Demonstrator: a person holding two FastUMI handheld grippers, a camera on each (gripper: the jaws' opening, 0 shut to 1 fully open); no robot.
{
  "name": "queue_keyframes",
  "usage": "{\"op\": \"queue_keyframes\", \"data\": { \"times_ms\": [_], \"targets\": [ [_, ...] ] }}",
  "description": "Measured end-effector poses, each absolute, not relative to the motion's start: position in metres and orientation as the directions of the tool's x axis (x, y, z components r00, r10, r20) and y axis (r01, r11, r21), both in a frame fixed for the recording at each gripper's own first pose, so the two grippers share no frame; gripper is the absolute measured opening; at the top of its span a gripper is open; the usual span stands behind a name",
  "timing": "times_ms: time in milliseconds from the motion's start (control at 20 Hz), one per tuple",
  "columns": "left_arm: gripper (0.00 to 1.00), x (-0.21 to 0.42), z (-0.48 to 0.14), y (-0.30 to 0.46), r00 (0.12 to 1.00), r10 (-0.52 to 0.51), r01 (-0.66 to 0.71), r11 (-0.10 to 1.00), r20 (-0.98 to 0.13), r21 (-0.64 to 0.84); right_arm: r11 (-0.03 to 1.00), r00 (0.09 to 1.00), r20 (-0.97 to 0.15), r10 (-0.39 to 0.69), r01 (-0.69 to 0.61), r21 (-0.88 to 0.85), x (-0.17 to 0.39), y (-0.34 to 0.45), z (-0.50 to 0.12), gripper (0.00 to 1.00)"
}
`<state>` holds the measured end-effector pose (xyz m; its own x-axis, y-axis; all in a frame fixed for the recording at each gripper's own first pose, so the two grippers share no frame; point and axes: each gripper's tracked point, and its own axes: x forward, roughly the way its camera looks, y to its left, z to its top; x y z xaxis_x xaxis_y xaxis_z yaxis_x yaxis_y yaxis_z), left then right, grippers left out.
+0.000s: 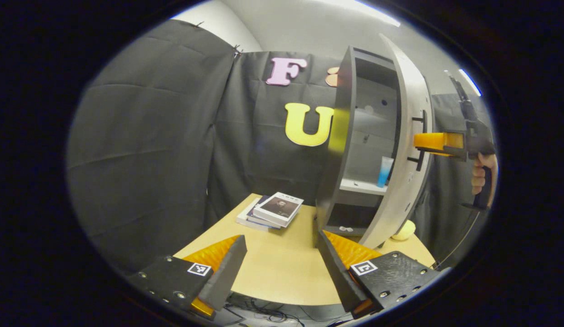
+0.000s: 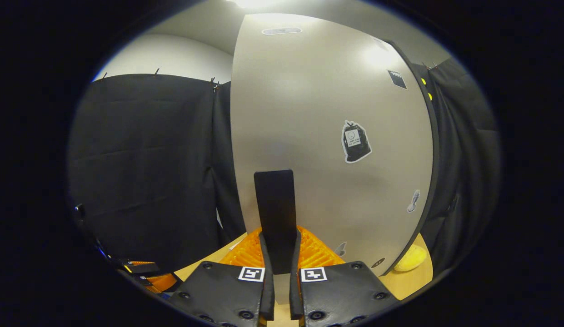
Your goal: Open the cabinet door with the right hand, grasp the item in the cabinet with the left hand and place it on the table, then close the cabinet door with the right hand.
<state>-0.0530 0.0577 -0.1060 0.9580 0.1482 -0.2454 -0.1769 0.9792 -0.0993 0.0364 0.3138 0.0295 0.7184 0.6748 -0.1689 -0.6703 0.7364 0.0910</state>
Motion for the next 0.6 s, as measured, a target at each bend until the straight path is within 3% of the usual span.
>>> {"op": "queue_keyframes", "data": {
  "times_ms": [600],
  "targets": [
    [0.95,-0.022,-0.098,0.000,0.973,0.006,-0.020,0.998,-0.231,-0.061,0.752,0.730,-0.185,0.658,-0.643,0.145,0.032,0.291,0.029,0.15]
  ]
}}
